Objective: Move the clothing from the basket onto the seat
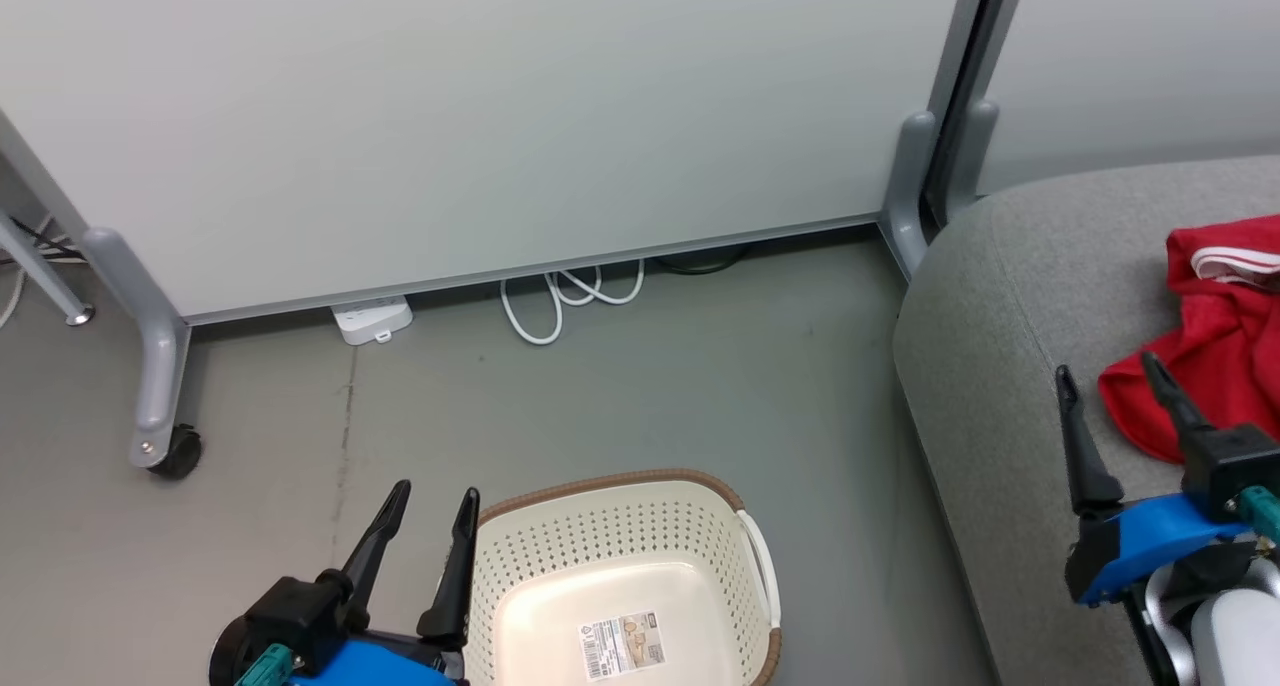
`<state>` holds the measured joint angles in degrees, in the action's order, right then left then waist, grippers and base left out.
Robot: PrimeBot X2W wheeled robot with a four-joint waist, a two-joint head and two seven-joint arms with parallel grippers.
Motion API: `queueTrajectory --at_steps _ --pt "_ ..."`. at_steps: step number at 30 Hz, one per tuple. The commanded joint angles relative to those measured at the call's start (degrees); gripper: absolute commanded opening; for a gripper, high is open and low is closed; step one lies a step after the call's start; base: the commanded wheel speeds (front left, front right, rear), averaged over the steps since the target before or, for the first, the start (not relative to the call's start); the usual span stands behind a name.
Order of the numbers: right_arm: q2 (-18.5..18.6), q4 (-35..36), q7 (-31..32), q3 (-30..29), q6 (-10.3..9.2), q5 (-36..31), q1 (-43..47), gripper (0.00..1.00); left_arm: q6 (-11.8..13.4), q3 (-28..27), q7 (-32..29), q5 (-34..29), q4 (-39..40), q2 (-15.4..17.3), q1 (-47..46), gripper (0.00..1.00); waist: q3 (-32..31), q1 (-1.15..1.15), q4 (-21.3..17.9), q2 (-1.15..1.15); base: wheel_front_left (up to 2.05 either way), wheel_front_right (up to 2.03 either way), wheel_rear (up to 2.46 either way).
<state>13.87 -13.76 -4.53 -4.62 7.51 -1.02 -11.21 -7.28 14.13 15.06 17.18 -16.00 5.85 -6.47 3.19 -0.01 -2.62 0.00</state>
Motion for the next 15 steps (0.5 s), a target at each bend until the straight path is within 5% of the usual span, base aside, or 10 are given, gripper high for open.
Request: queueTrajectory --at_steps 1,15 --pt "-1.08 2.54 0.72 0.40 -0.04 -1.05 2.23 1.00 -0.04 -0.92 0.17 -0.49 -0.39 -0.08 1.36 1.00 -1.65 0.01 1.83 0.00 0.00 0.00 0.00" --pt "-9.20 15.18 3.75 1.56 -0.04 -3.11 13.37 1.00 -0.14 -7.96 0.17 -1.83 -2.41 -0.61 4.05 1.00 -4.10 0.01 5.04 0.00 0.00 0.00 0.00"
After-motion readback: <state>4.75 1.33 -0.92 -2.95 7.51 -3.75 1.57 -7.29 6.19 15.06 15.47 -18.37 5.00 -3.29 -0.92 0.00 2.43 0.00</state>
